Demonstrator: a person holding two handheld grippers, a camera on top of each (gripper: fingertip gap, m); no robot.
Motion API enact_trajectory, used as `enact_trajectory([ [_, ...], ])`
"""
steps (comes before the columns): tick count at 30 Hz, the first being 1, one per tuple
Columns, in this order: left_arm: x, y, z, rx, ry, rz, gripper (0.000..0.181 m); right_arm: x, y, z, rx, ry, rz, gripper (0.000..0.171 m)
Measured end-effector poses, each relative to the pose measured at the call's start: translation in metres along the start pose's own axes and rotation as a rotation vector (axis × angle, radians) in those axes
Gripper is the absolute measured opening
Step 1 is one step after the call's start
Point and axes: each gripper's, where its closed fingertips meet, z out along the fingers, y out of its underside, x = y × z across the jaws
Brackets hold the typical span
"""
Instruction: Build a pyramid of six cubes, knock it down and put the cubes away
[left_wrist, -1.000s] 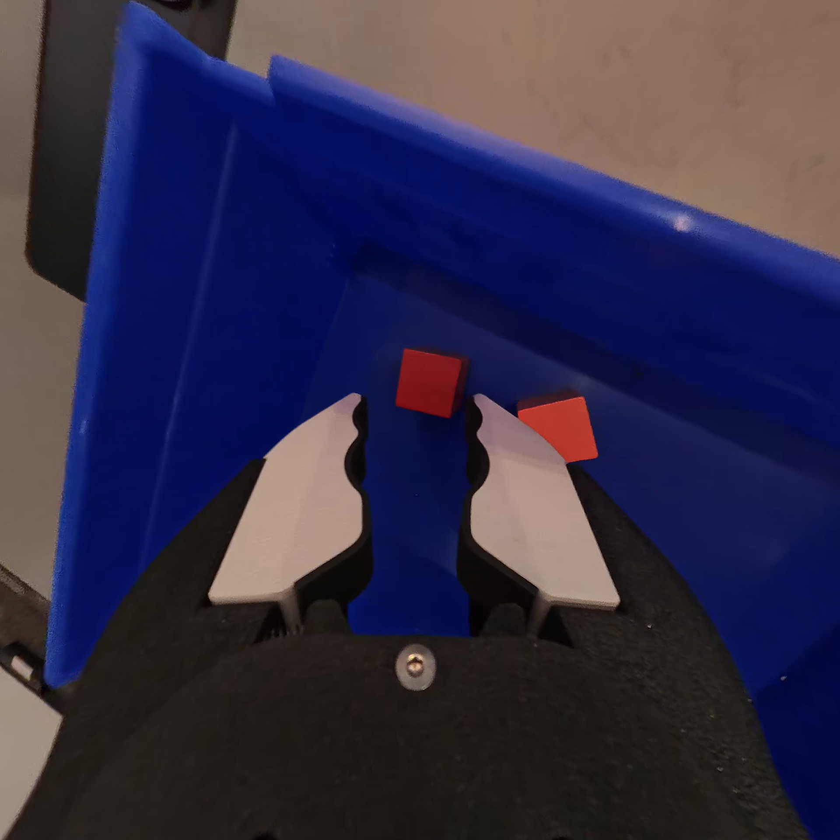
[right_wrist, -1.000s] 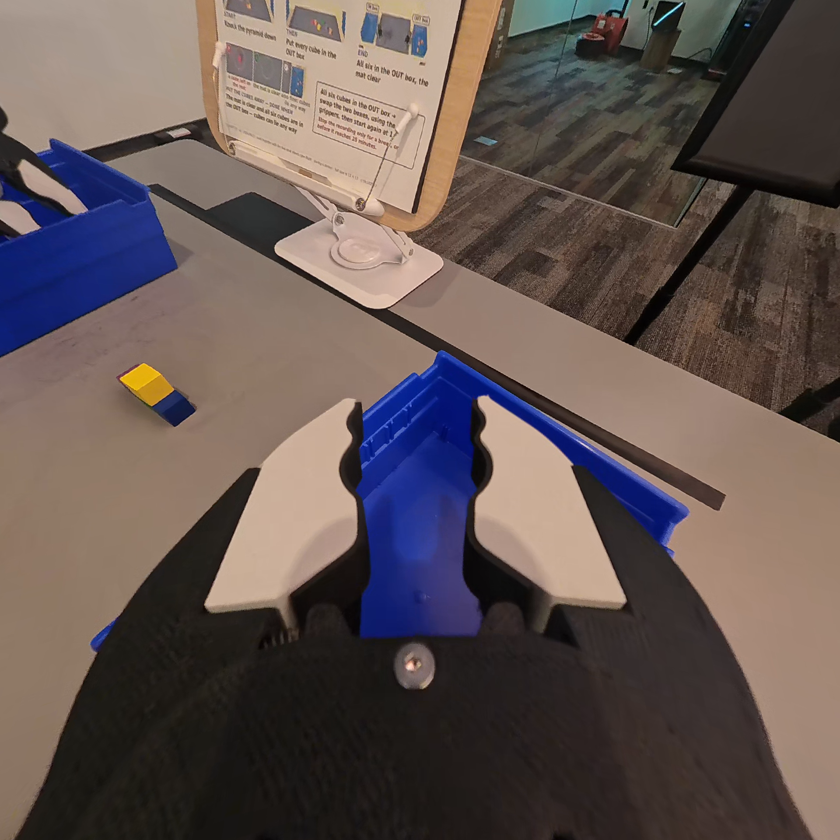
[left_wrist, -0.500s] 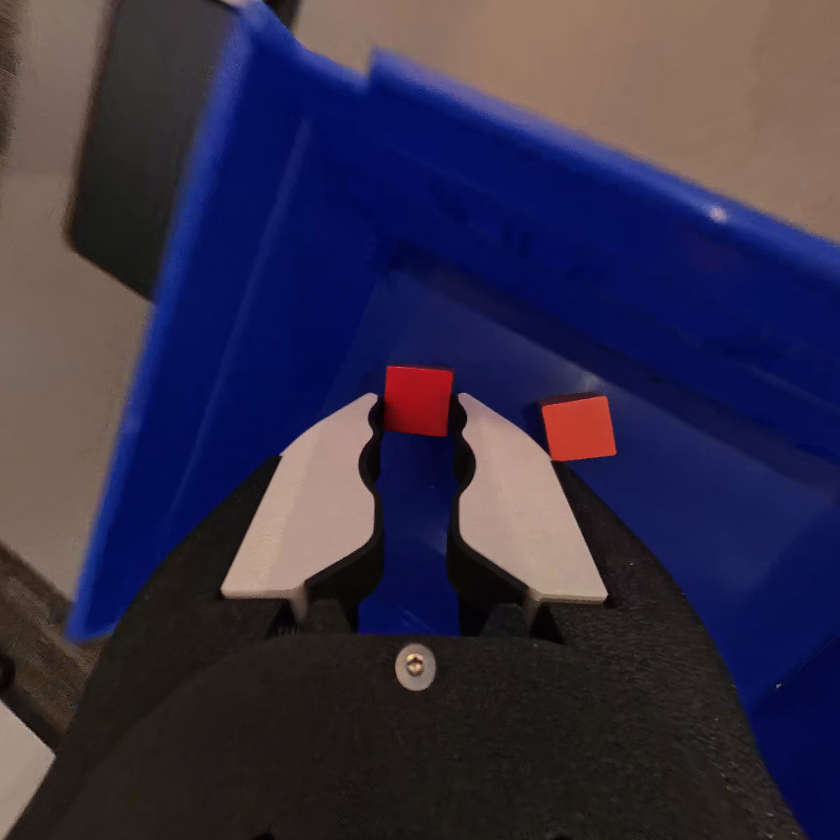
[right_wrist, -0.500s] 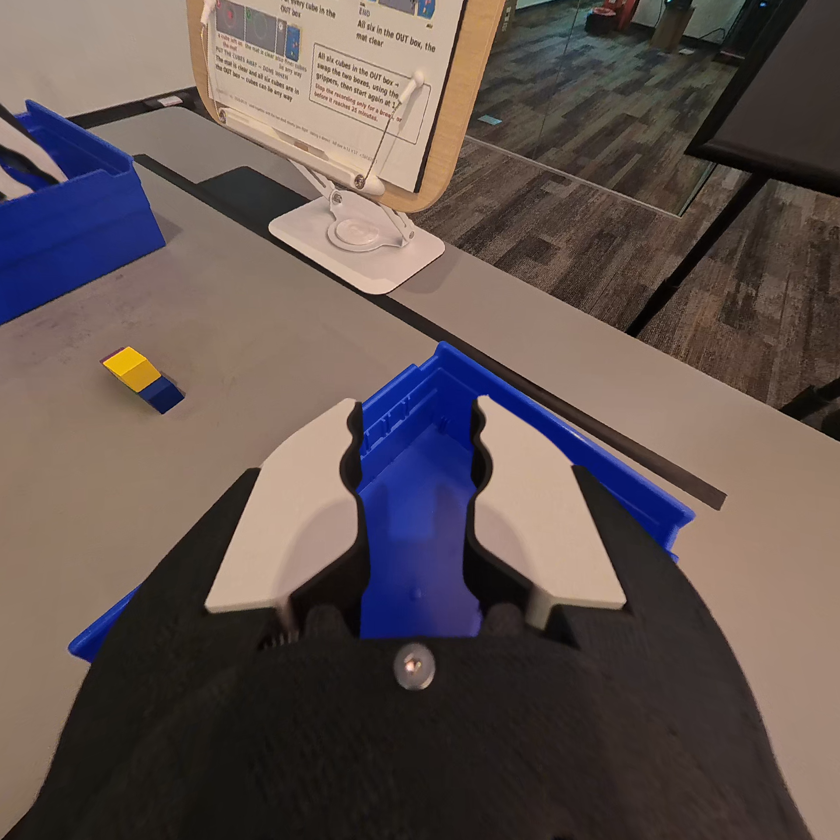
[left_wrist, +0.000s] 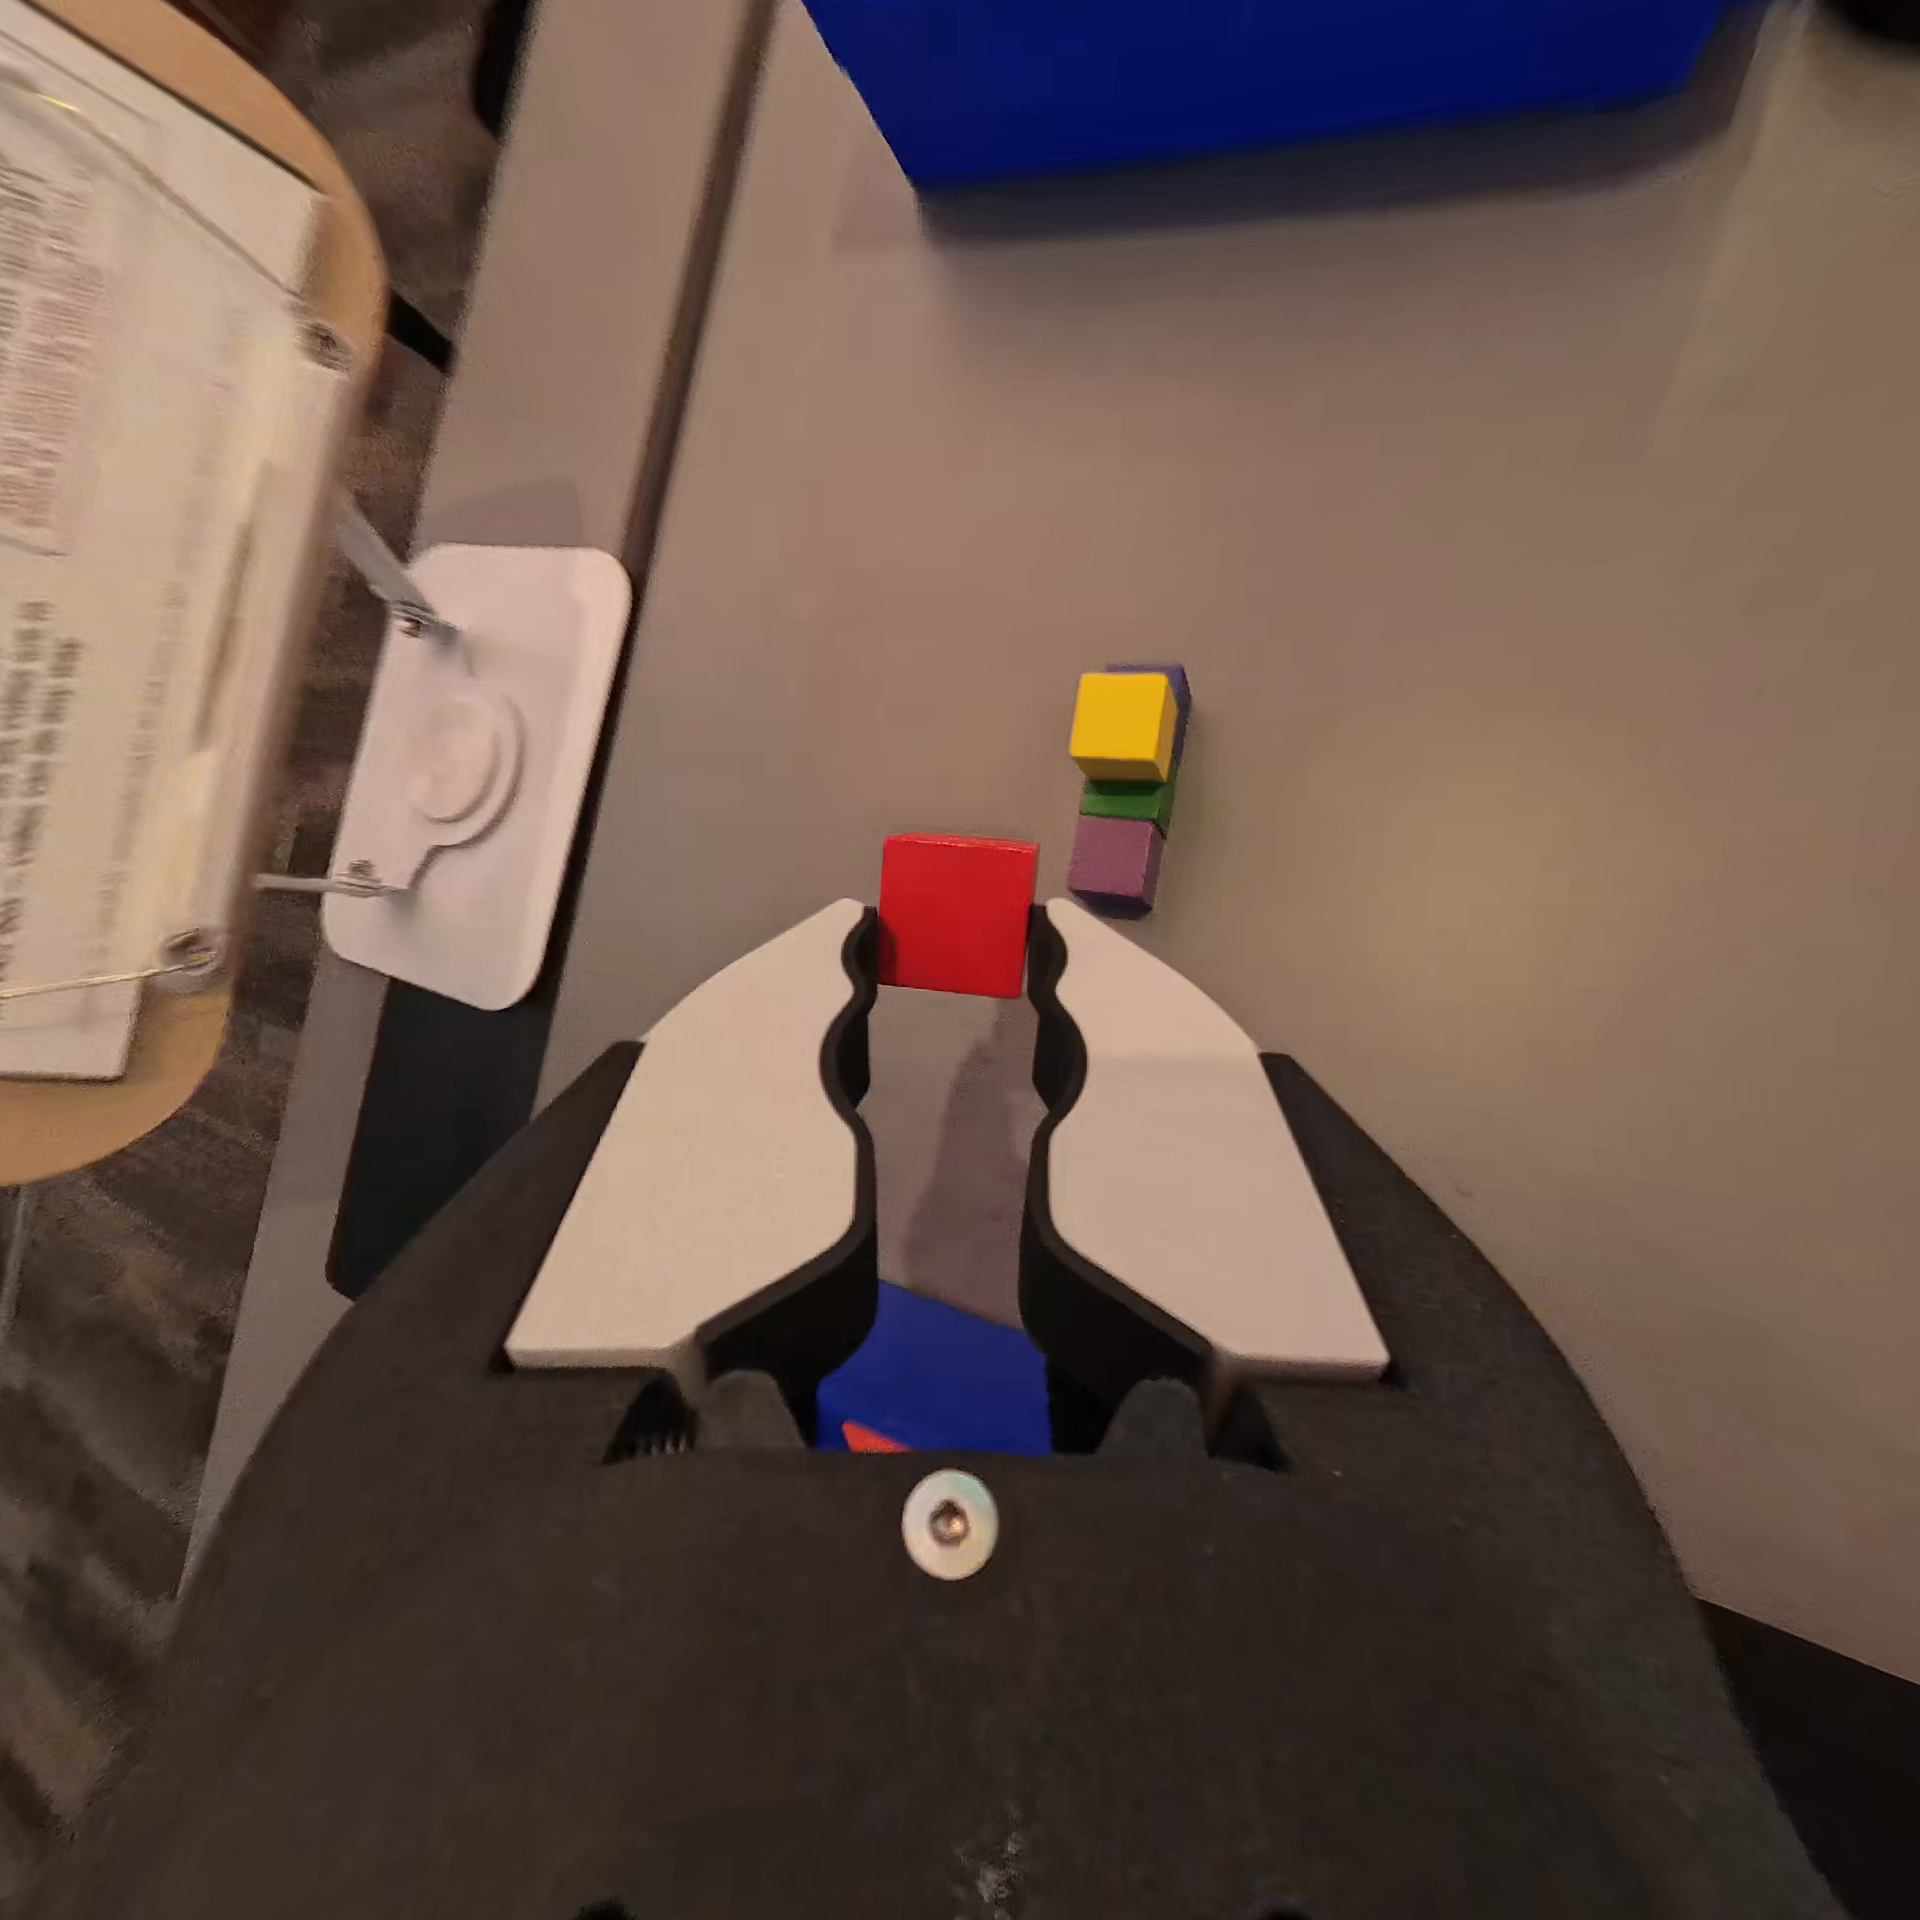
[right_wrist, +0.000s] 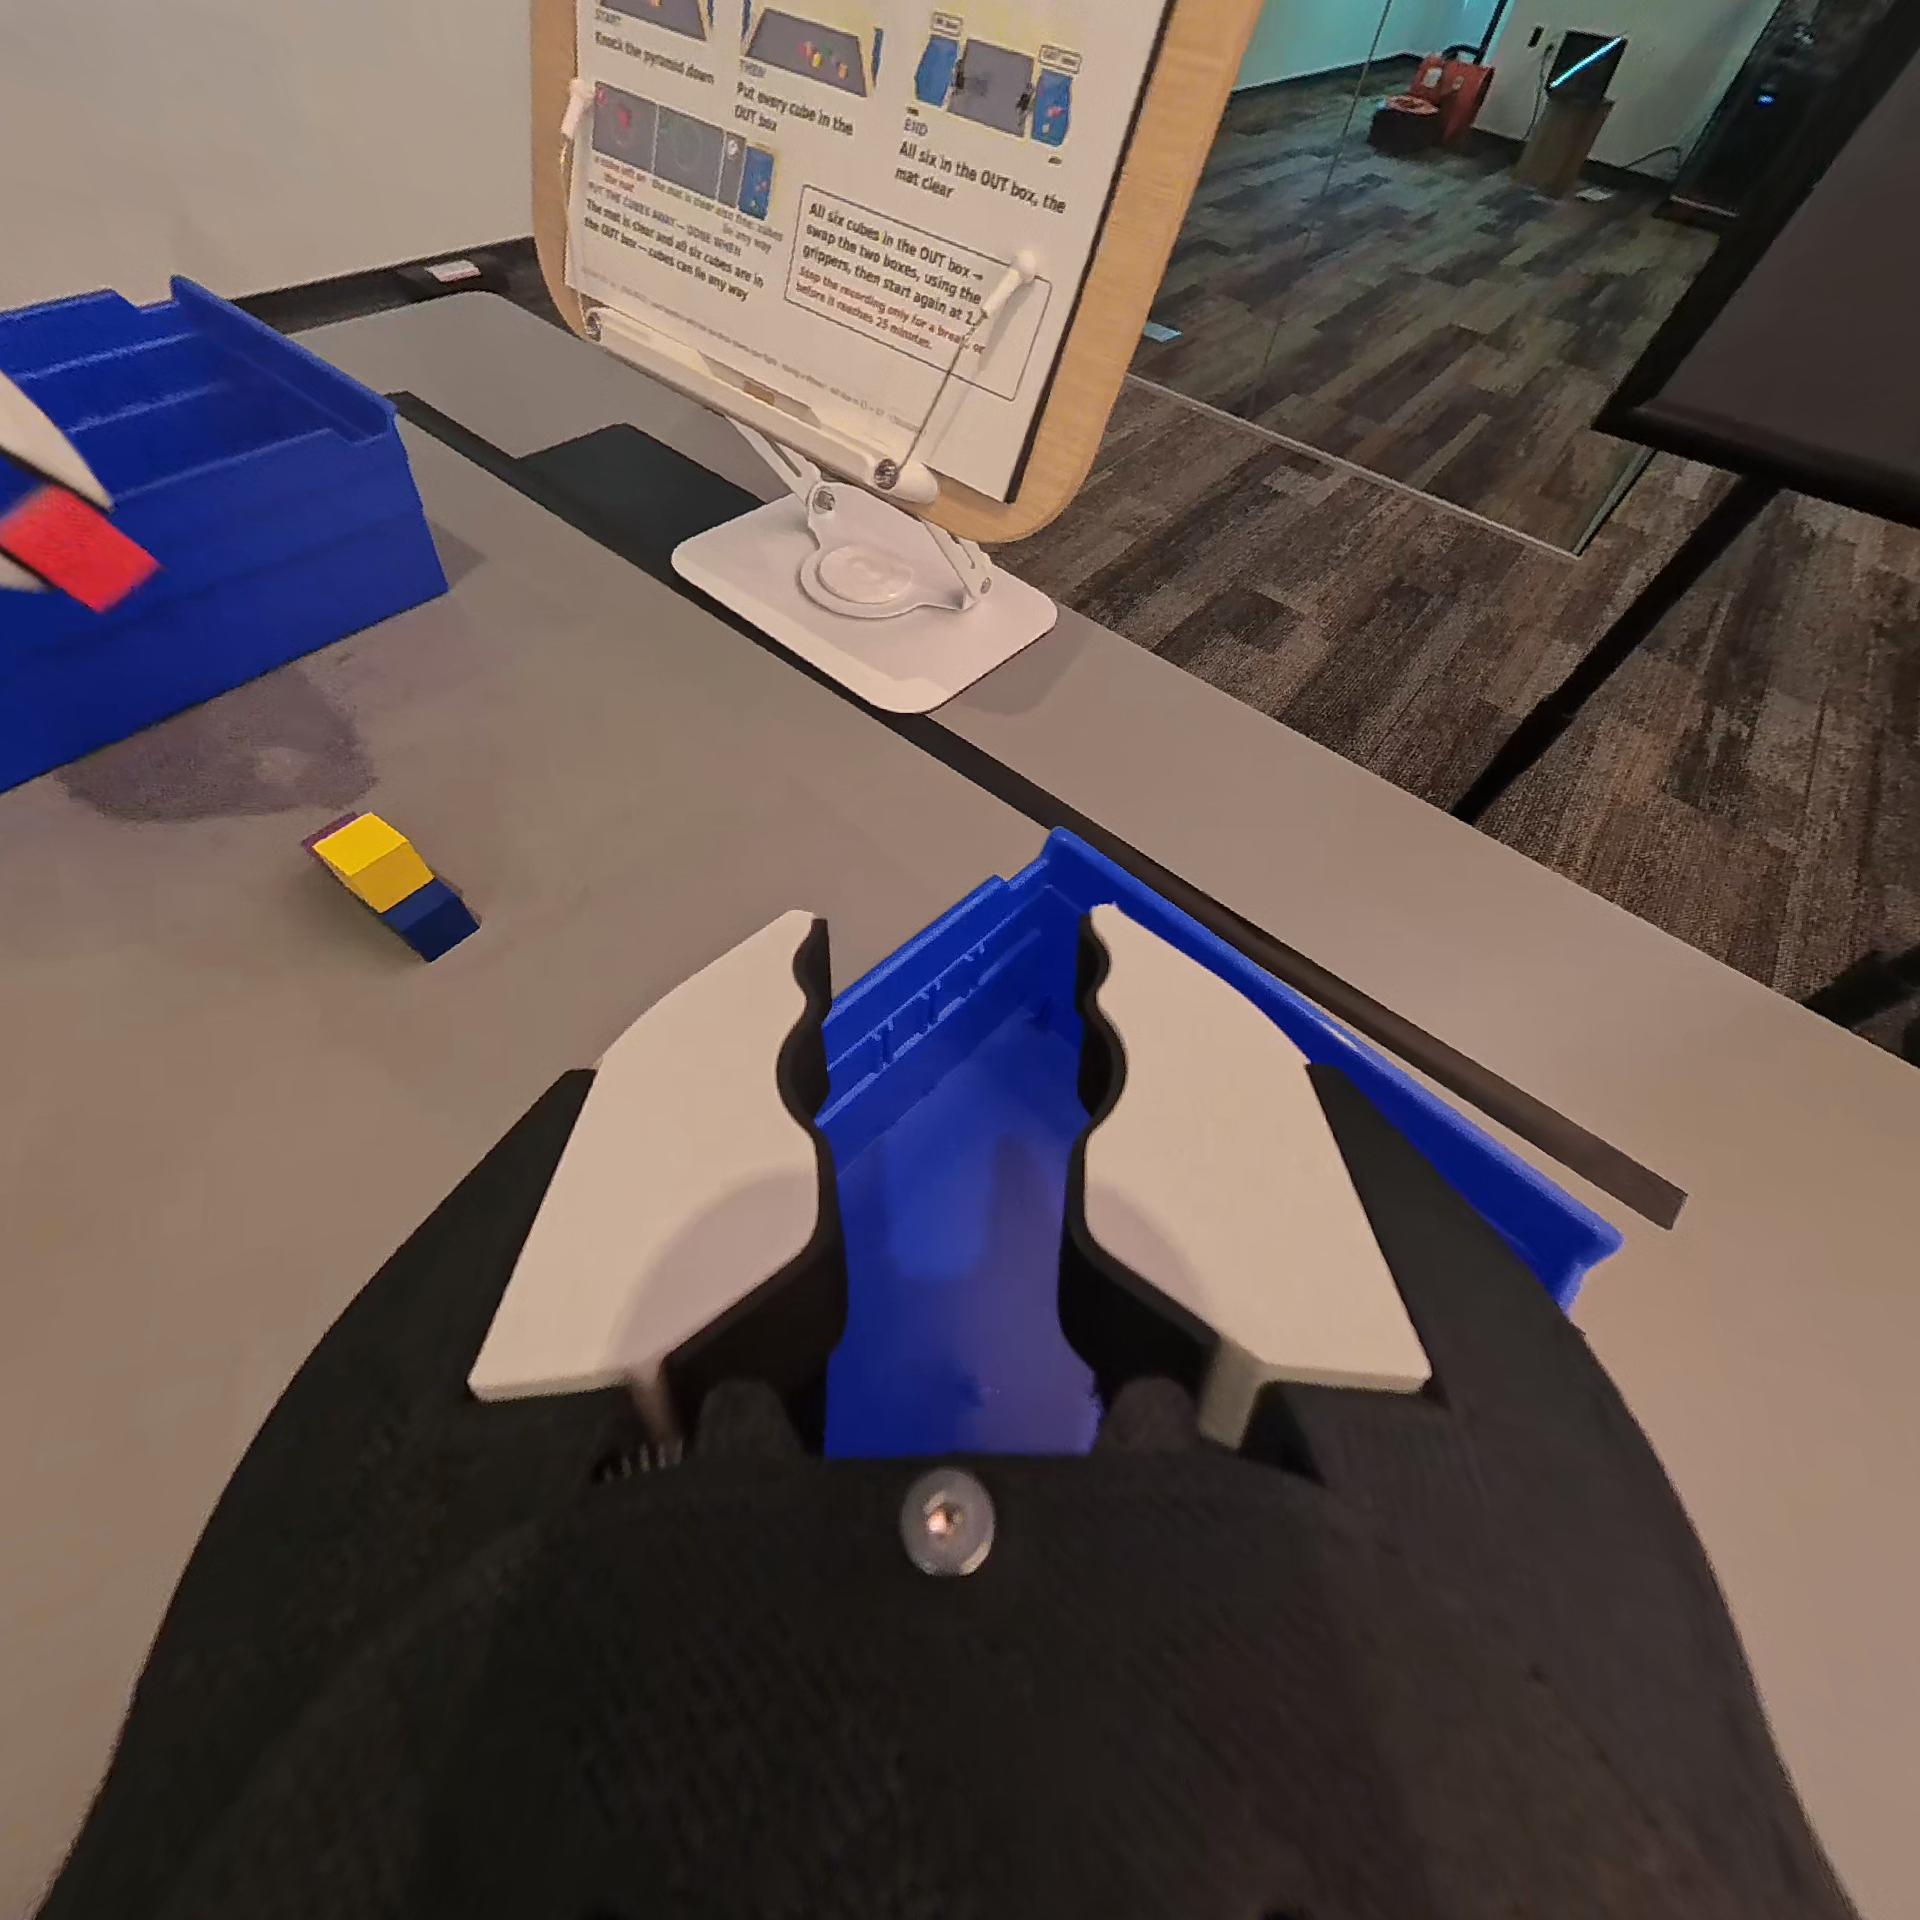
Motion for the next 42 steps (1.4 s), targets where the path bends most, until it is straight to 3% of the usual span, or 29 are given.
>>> enact_trajectory([
  [6,0.027,0.014,0.055,-0.112,0.118,-0.028,0.028,-0.008,-0.002,0.003,-0.002,-0.025,-0.023,0.046],
  [14,0.041,0.022,0.086,-0.173,0.202,-0.017,0.028,-0.004,-0.004,-0.002,0.015,-0.026,-0.01,0.046],
  [35,0.049,0.024,0.101,-0.202,0.282,-0.037,0.028,-0.002,0.005,0.001,-0.018,-0.028,-0.01,0.046],
  [38,0.041,0.027,0.1,-0.225,0.239,-0.029,0.048,-0.003,0.006,0.002,-0.03,-0.03,-0.014,0.047],
  [42,0.032,0.017,0.085,-0.159,0.239,-0.078,0.036,-0.004,0.006,0.002,-0.034,-0.033,-0.022,0.047],
])
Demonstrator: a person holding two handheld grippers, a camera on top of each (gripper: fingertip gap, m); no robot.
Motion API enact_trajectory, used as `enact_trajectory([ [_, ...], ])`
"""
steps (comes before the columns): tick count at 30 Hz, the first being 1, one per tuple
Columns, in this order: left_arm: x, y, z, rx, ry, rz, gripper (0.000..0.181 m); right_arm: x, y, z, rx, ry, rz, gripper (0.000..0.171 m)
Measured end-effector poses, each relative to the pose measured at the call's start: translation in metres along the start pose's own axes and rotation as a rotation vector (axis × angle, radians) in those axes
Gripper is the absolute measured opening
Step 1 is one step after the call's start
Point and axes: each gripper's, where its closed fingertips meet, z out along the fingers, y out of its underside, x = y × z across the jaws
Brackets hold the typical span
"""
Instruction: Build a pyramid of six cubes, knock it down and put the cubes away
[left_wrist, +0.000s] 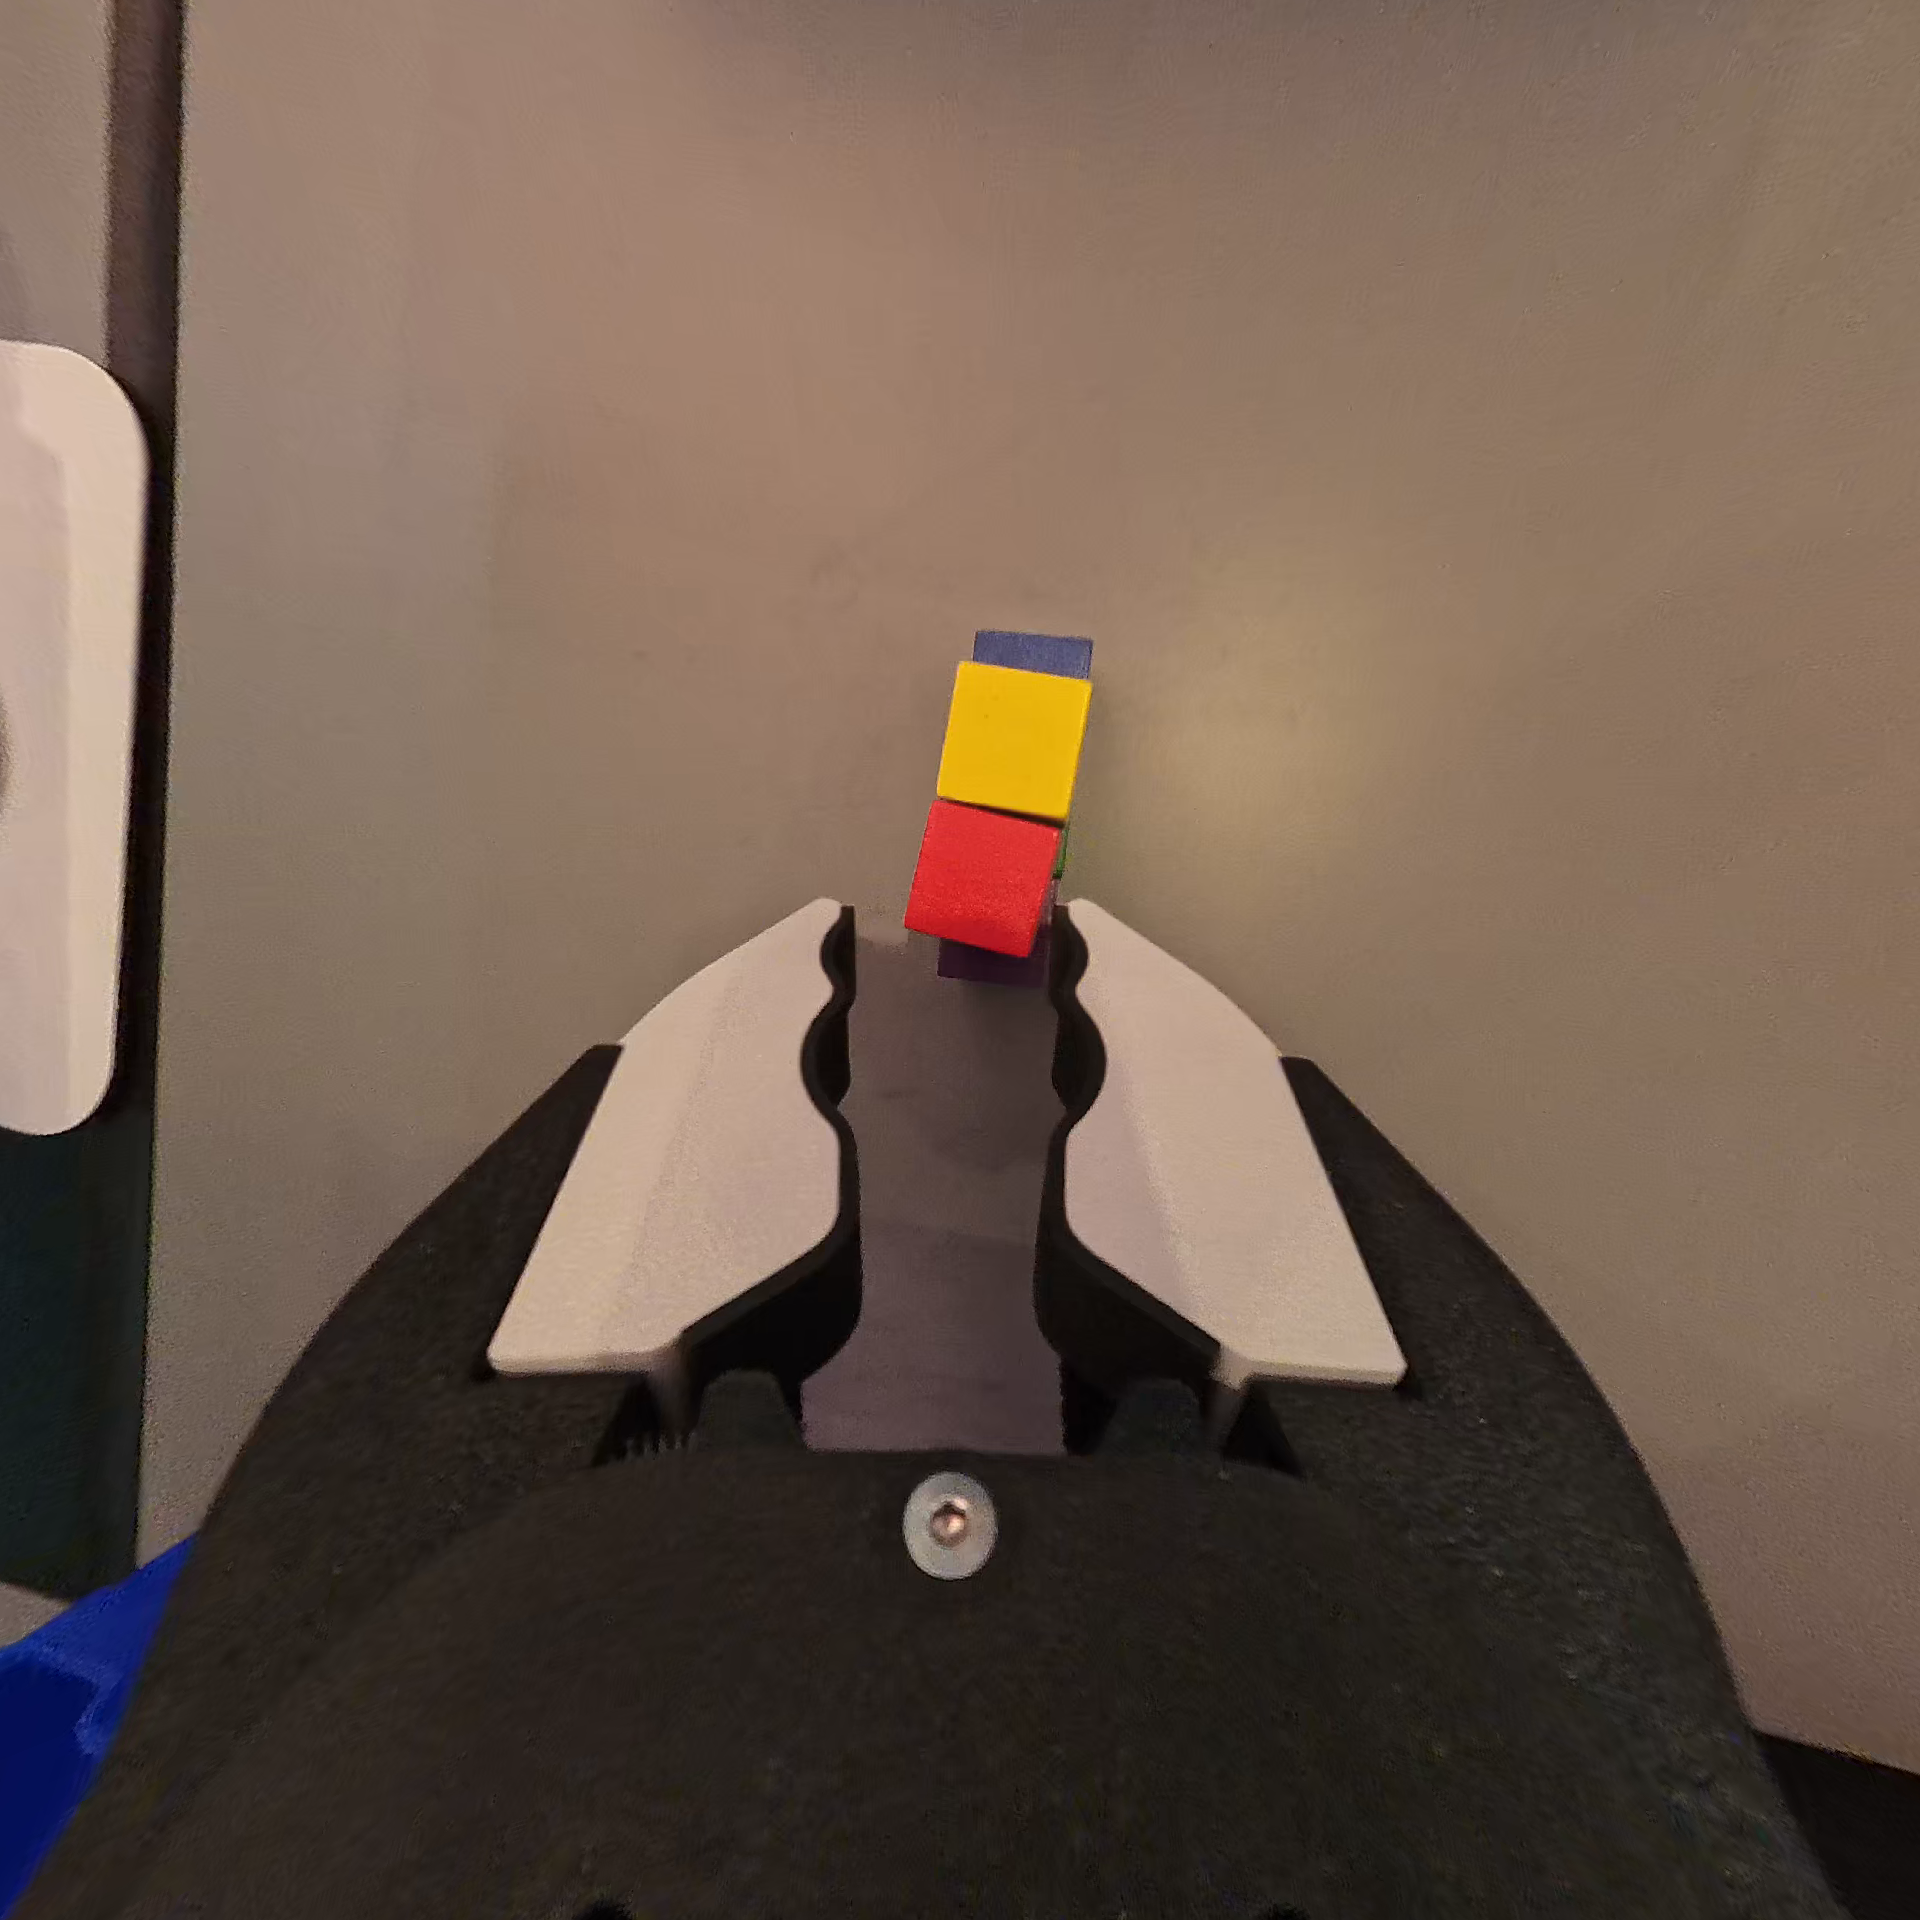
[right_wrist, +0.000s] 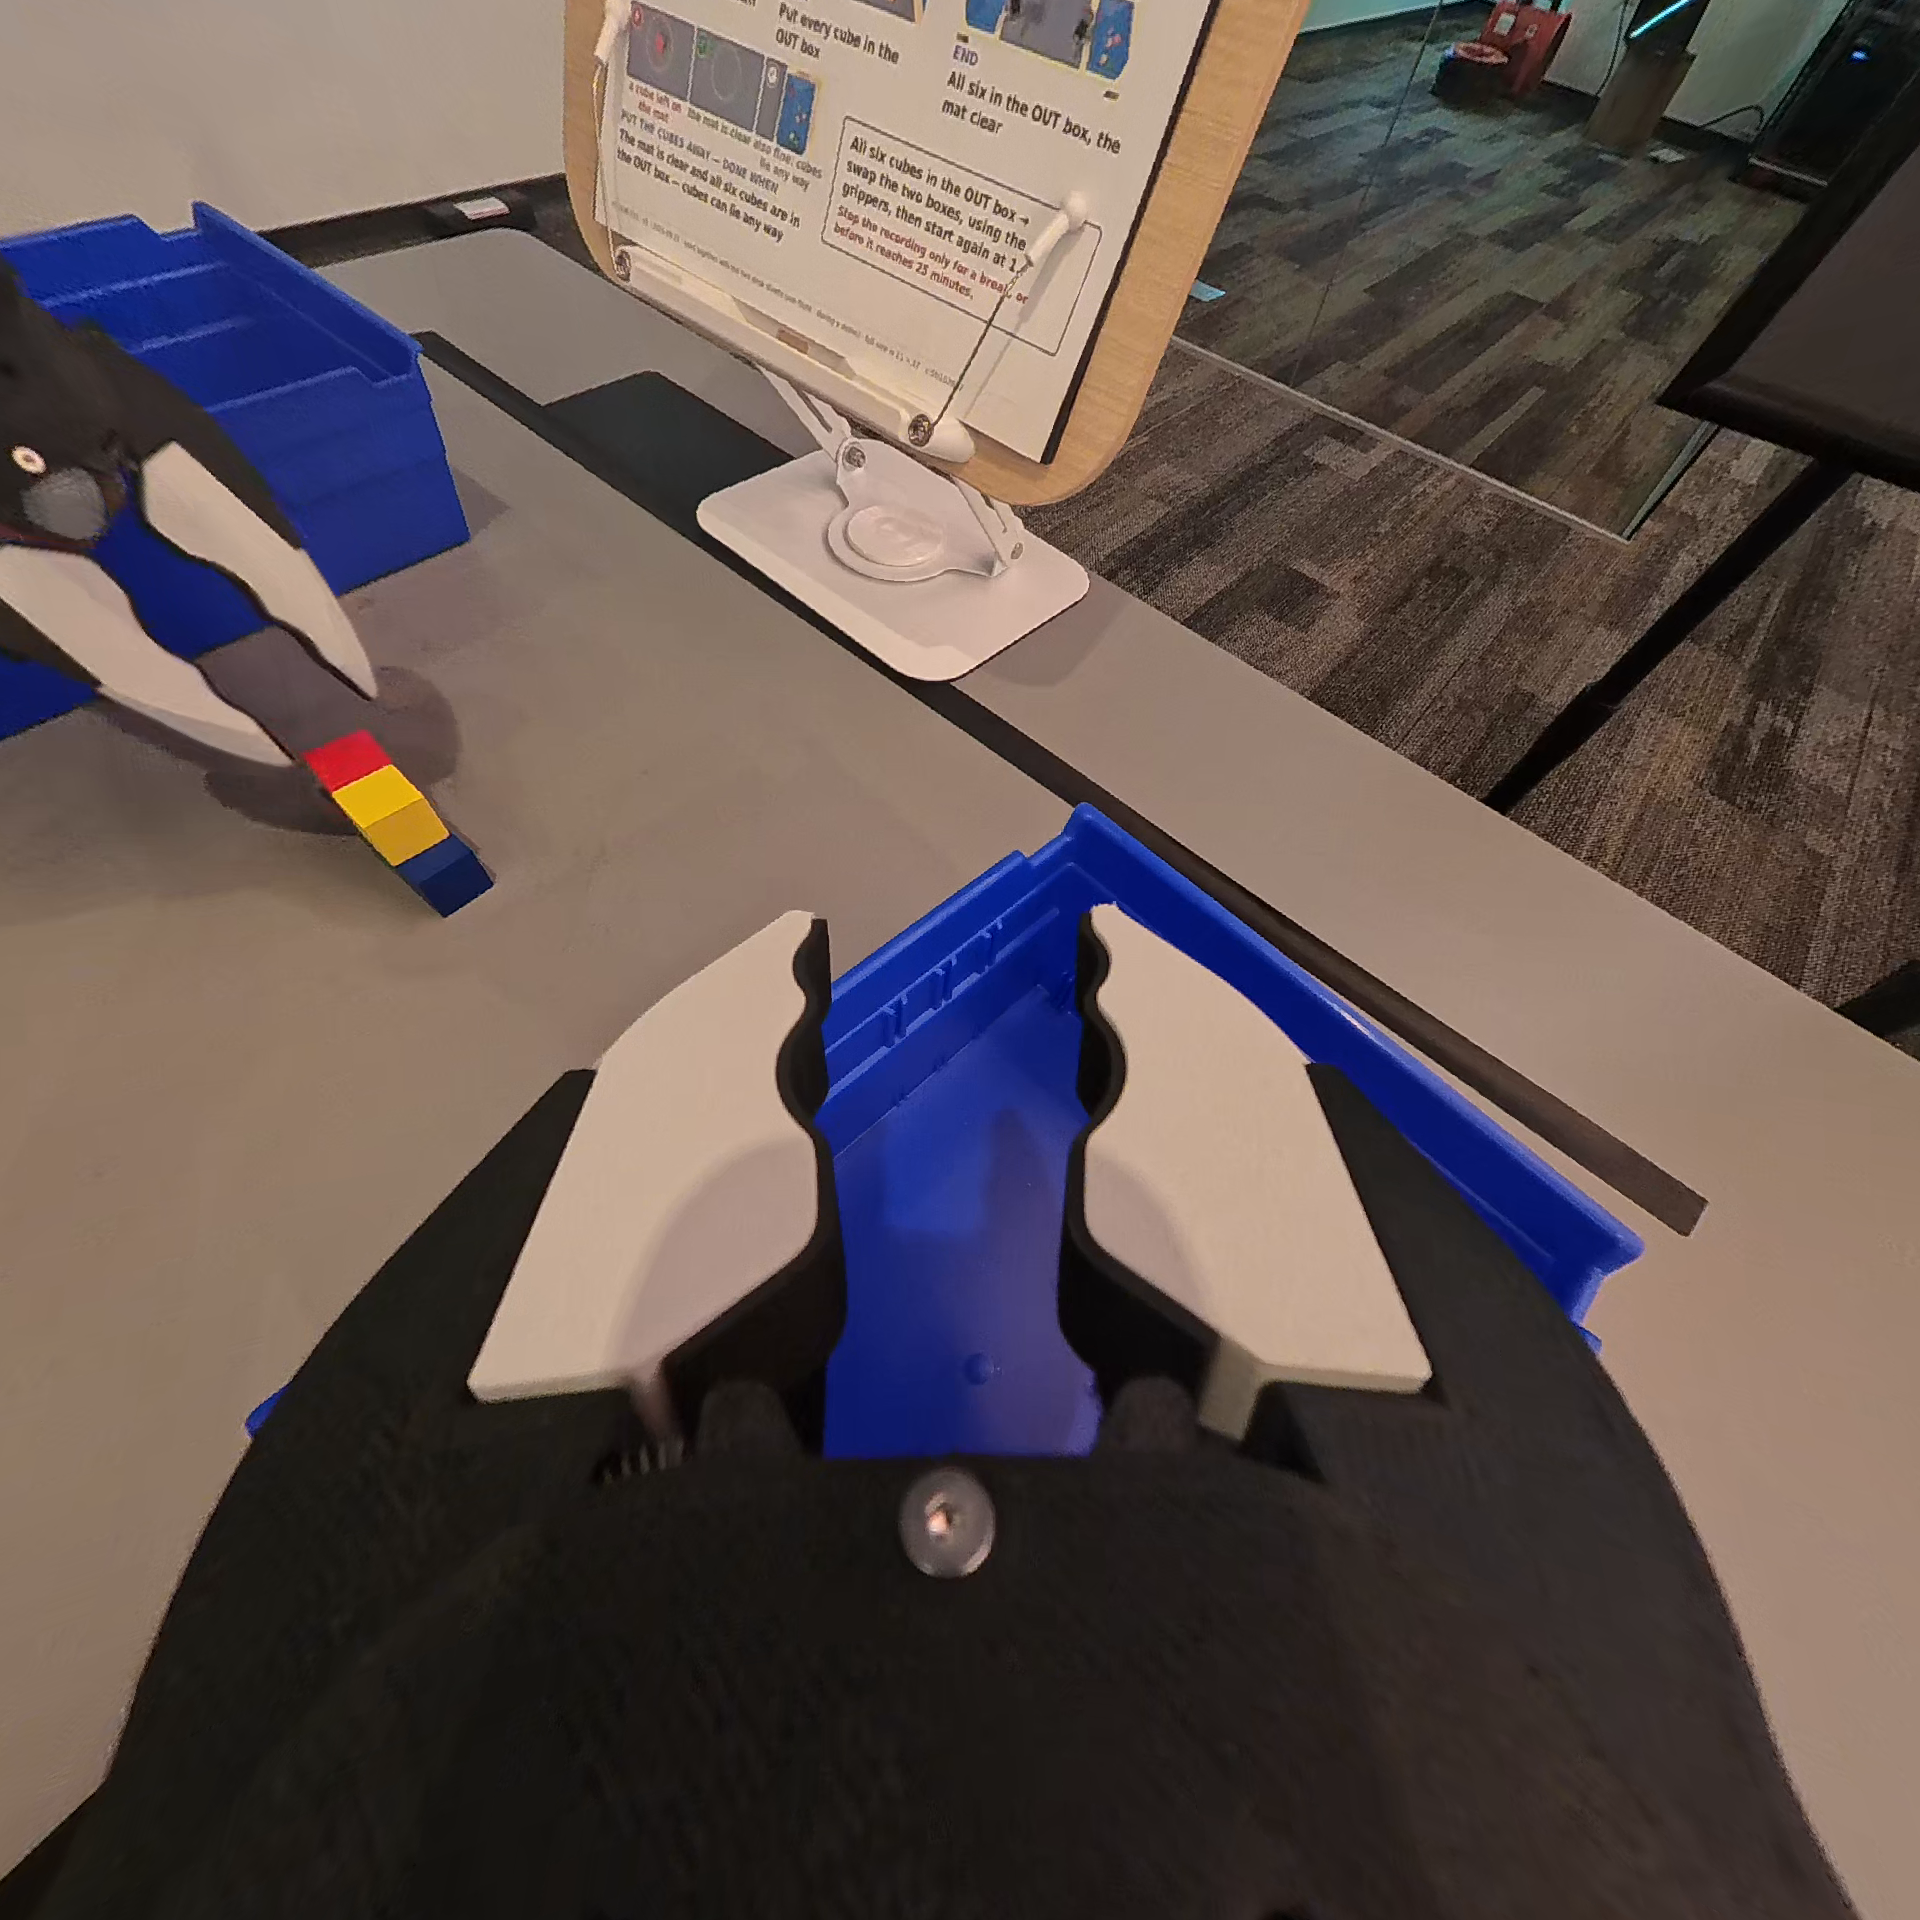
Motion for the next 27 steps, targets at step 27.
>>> enact_trajectory([
  [27,-0.004,0.019,0.005,-0.094,0.055,0.095,0.028,-0.001,0.002,0.002,-0.009,-0.003,0.001,0.046],
])
